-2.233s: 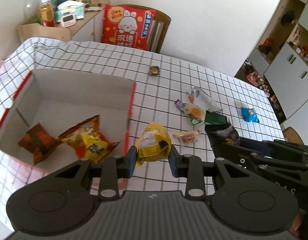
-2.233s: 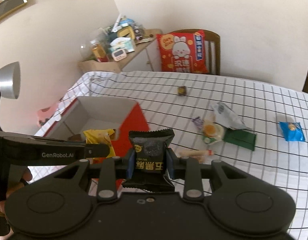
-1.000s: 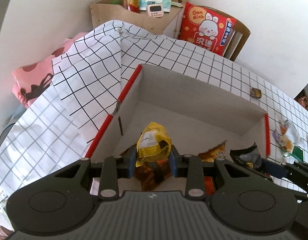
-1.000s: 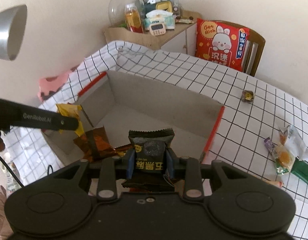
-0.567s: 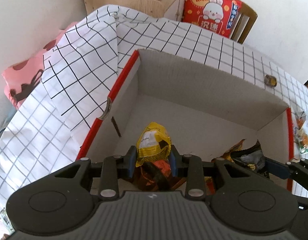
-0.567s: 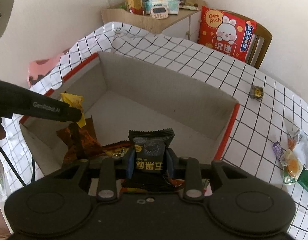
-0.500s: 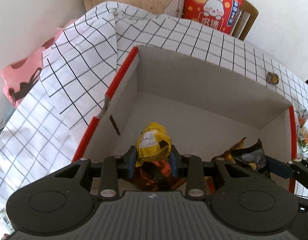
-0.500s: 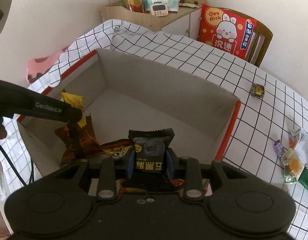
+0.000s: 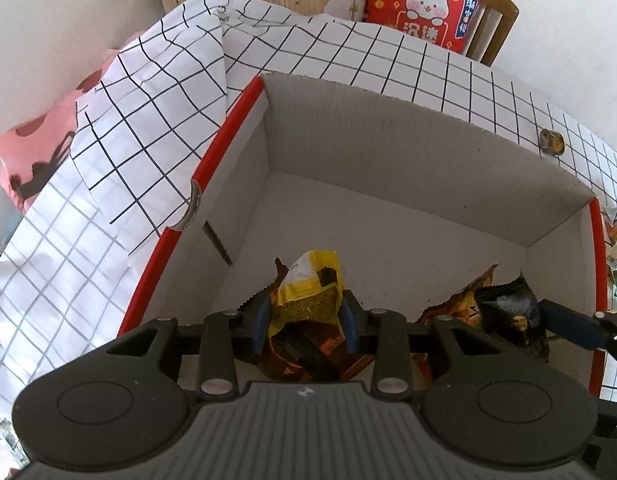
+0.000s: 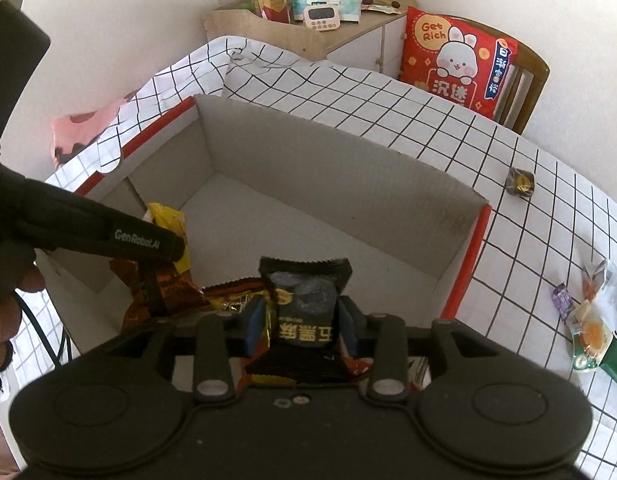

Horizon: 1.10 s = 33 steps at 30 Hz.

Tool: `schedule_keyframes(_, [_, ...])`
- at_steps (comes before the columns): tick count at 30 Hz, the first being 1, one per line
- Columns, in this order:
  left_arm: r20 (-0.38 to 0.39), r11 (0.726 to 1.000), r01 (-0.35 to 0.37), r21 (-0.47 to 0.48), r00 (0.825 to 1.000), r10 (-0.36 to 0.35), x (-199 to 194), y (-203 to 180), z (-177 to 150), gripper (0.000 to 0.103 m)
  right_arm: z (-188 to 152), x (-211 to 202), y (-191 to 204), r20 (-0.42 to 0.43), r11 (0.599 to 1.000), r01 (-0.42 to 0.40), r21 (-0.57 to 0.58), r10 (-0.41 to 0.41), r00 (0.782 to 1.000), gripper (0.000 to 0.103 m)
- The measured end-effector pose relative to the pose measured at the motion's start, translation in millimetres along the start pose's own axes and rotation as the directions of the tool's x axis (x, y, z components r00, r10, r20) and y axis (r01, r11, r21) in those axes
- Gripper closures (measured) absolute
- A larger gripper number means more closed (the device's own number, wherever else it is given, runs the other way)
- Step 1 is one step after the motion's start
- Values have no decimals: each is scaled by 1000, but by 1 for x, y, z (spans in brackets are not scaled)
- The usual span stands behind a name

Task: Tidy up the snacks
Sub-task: 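Open both tools to release the packets into the box, then move both tools back toward the remaining snacks on the table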

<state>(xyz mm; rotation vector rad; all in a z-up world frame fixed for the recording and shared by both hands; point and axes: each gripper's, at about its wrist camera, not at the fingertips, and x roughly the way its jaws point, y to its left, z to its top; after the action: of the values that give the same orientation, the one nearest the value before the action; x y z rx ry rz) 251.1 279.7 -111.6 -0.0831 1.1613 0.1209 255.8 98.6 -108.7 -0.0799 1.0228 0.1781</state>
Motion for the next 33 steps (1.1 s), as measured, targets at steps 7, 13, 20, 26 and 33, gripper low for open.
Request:
schedule_keyframes(7, [42,999,44,-18,998,-43,-16,4,-6,59,-3,-12,-1,23,1000,-16,6,16,1000,45])
schedule_keyframes(13, [97,997,73,-9,993,-72,-39,4,-14,52,-5,-33,-2,59,999,-46,19,44,997,39])
schedule_keyframes(20, [159,994,104,33,981,-108,-72,-6,-29,51,-8,-61,-8,101,995,-91,49,85,991,32])
schedule_keyframes(26, [214,989,134,55,966,-143,-100,-18,-42,46,-16,-89,-16,145,990,-119,73,107,984,24])
schedule_keyframes(33, [279,982,159,104,943,-182,-128,-44,-60,41,-31,-121,-35,195,982,-139,128,112,974,18])
